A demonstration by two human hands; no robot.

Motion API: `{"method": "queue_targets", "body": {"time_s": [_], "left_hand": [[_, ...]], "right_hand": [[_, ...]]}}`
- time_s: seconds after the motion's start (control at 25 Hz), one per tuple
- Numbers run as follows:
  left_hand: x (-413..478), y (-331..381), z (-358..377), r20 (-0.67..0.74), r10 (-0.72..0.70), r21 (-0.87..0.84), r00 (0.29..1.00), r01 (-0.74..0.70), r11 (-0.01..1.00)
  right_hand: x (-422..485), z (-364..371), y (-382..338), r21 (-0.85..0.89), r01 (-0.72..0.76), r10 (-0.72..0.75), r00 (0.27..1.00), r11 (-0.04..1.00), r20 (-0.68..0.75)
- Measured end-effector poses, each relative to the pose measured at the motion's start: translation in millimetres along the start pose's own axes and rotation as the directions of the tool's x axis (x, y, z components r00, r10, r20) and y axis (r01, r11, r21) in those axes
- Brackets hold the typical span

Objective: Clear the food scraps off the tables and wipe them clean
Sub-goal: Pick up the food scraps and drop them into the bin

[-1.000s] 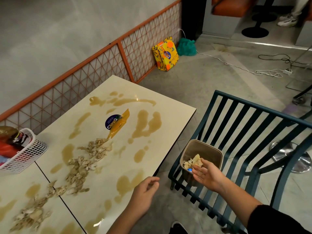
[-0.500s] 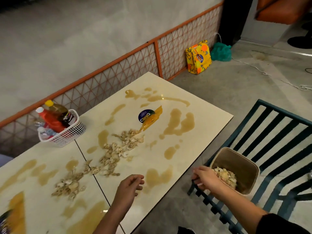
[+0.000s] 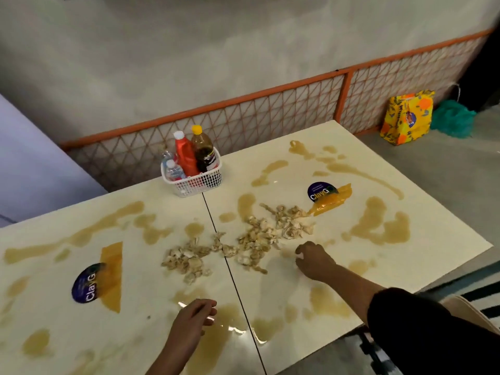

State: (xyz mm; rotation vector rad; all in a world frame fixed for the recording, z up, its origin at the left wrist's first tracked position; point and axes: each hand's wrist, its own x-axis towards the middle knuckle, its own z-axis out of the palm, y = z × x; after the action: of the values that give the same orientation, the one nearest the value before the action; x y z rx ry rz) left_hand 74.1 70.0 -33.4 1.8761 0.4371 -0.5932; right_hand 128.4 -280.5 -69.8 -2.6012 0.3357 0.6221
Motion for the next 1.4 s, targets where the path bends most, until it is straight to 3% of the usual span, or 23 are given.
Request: {"method": "queue_targets", "body": {"time_s": [0.24, 0.48, 0.56, 0.64, 0.76, 0.88, 0.96, 1.04, 1.12, 1.28, 1.32, 1.4], "left_hand": [[17, -35, -60, -0.048, -0.056, -0.029, 0.997, 0.055, 0.998], [37, -51, -90, -0.022, -0.074, -0.007, 0.997, 0.073, 0.997], [44, -49, -95, -0.020, -0.057, 0.016, 0.998, 0.058, 0.998], [53, -43, -99, -0.002, -0.021, 0.060, 1.000, 0.021, 0.998], [81, -33, -103, 0.009, 0.120, 0.243, 0.993, -0.118, 0.963], [121, -26, -101, -0.035, 0.303, 0.469, 0.952, -0.252, 0.846], [147, -23, -98, -0.008, 0.429, 0.678, 0.903, -0.310, 0.666], [166, -22, -95, 0.044, 0.461, 0.822, 0.886, -0.294, 0.488], [176, -24, -94, 0.059, 0.471, 0.866, 0.880, -0.280, 0.415], [184, -27, -95, 0.038, 0.542, 0.829, 0.840, -0.329, 0.453], [183, -27, -96, 0.020, 0.549, 0.790, 0.835, -0.350, 0.504], [170, -22, -97, -0.064, 0.523, 0.591, 0.850, -0.390, 0.706]], "right_hand": [[76, -1, -17, -0.214, -0.098, 0.107, 0.994, 0.972, 0.033], [98, 17, -13, -0.144, -0.224, 0.234, 0.971, 0.964, 0.057], [85, 18, -21, -0.055, -0.224, 0.223, 0.975, 0.973, -0.025], [59, 20, -41, 0.167, -0.234, 0.256, 0.958, 0.958, -0.126], [12, 29, -74, 0.419, -0.216, 0.322, 0.926, 0.882, -0.199], [-35, 55, -101, 0.523, -0.201, 0.321, 0.935, 0.828, -0.149], [-56, 76, -114, 0.579, -0.181, 0.267, 0.962, 0.795, -0.065], [-68, 88, -125, 0.580, -0.179, 0.217, 0.976, 0.795, 0.004], [-76, 90, -136, 0.610, -0.157, 0.178, 0.984, 0.777, 0.026], [-93, 72, -160, 0.872, -0.172, 0.178, 0.979, 0.459, 0.100], [-96, 67, -162, 0.912, -0.185, 0.186, 0.975, 0.366, 0.123], [-101, 54, -165, 0.970, -0.186, 0.157, 0.974, 0.160, 0.161]]}}
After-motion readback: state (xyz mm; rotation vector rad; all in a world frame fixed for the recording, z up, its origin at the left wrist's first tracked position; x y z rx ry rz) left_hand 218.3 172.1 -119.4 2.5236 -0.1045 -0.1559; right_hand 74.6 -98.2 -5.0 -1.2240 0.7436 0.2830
